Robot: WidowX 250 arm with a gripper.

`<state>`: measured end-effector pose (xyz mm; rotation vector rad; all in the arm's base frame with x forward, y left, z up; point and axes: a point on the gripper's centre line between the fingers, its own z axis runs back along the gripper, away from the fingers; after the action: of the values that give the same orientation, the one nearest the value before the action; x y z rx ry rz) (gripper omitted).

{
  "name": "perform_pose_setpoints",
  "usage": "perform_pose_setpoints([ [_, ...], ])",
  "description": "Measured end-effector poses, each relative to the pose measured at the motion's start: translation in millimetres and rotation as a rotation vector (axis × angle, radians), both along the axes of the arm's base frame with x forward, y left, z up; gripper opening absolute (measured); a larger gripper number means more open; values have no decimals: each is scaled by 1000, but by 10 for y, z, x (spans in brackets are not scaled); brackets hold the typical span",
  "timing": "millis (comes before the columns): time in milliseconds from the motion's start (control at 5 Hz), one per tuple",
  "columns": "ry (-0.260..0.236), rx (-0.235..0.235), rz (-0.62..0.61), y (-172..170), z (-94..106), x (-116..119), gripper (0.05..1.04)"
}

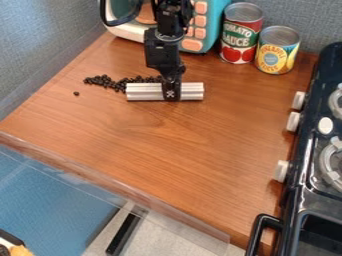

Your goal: Sweep into pile

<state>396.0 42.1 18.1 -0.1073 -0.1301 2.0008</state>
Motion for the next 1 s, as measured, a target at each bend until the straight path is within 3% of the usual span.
perform_pose_setpoints([
  [400,-16,-5,46,146,27,101,378],
  [600,-17,-33,40,170,30,84,378],
  [1000,-71,-126,-21,105,399,-70,378],
])
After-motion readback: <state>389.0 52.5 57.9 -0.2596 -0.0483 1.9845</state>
